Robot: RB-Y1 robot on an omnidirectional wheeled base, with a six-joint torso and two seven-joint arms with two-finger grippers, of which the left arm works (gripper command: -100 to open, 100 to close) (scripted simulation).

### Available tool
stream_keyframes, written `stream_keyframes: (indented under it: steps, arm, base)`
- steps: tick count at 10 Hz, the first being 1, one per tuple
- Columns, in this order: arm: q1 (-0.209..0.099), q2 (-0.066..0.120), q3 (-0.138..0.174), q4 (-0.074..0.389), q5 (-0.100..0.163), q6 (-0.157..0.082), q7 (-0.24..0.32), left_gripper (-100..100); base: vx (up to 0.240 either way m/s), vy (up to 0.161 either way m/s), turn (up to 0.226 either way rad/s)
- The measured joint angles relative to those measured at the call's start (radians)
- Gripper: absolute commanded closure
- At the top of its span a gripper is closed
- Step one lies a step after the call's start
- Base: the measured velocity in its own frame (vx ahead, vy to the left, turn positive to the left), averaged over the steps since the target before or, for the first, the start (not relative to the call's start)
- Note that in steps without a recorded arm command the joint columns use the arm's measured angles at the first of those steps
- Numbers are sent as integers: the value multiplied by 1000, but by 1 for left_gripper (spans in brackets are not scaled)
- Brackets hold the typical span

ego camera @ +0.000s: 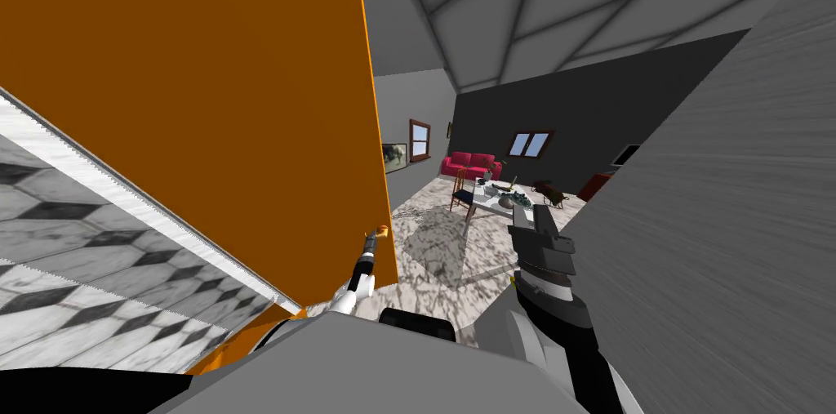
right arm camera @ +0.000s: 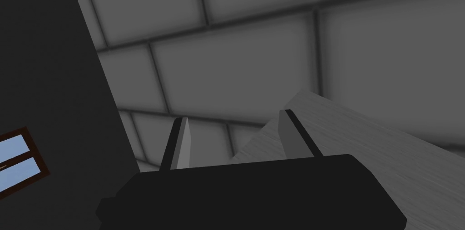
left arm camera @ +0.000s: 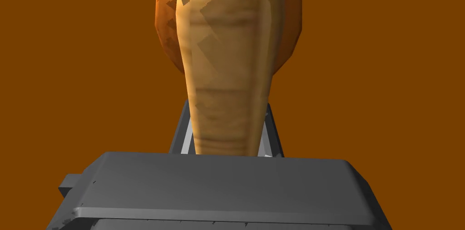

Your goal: Push the door open

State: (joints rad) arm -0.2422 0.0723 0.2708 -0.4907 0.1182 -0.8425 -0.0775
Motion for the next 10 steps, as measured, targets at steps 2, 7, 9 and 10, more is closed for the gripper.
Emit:
stream_keyframes:
  steps: [2,7,9,10]
  arm:
    - [-4,-8,20,-11,12,6,-24,100]
    - [-14,-23,69,-2,42,-5,-64,100]
    - [-3,-44,96,-16,58,-4,-97,100]
    - [-21,-36,104,15,63,-17,-101,100]
  base:
    - [129,-28,67]
    - [161,-19,63]
    - [185,-28,94]
    - [180,13,55]
